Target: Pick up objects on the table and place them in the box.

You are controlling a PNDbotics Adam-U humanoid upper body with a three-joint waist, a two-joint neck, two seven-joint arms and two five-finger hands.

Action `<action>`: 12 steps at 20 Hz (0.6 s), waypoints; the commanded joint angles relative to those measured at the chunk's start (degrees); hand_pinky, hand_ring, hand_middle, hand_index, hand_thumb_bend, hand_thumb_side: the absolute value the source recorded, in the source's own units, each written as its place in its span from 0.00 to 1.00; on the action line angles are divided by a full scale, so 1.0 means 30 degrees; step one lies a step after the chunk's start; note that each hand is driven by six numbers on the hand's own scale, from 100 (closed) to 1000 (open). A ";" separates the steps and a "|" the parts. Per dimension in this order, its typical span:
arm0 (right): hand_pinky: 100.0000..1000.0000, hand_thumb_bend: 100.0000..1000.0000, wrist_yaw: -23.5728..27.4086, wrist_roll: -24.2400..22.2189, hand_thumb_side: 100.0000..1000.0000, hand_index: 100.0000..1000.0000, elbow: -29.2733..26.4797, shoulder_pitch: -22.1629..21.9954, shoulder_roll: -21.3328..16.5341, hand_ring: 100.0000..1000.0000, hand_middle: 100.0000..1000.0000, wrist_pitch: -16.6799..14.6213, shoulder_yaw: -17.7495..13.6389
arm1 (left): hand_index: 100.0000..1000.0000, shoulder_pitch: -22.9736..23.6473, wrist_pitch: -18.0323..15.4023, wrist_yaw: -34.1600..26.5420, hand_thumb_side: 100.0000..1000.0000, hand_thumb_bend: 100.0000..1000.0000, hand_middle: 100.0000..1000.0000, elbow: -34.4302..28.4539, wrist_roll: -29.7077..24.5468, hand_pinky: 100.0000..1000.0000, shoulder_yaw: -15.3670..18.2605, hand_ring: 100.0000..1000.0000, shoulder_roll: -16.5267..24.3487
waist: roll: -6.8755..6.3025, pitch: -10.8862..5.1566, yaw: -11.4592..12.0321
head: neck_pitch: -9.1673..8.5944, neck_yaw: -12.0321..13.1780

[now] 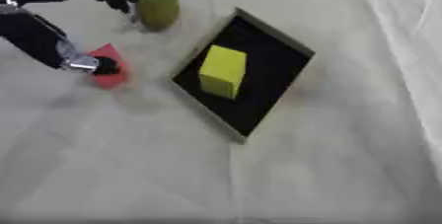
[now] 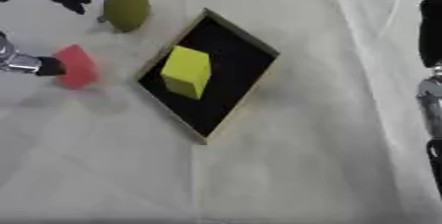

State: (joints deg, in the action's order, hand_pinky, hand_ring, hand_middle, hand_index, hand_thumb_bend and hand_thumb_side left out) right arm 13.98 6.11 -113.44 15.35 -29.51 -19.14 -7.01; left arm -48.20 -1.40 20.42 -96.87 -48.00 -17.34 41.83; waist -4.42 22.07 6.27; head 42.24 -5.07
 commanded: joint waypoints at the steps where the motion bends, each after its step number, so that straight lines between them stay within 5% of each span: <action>1: 0.82 0.00 -0.0084 0.0063 0.63 0.75 -0.0385 0.0091 -0.0379 0.86 0.68 0.0031 -0.0159 | 0.93 0.0139 -0.0112 0.0860 0.39 0.56 0.76 0.0231 0.0391 0.89 0.0526 0.85 0.0951 | 0.0320 -0.0683 0.0036 | -0.0176 0.0130; 12: 0.82 0.00 -0.0060 -0.0065 0.63 0.75 -0.0385 0.0009 -0.0237 0.86 0.68 0.0067 -0.0101 | 0.93 0.0362 0.0375 0.3652 0.41 0.64 0.78 0.3558 0.2852 0.94 0.1194 0.89 0.0488 | 0.0451 -0.0615 0.0014 | -0.0339 0.0311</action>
State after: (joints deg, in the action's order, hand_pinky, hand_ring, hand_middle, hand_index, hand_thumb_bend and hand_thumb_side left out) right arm 13.97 5.96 -113.44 15.10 -29.47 -19.03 -7.01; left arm -46.38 -0.52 30.52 -86.81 -40.49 -14.98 42.18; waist -4.05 22.06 6.30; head 41.74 -4.38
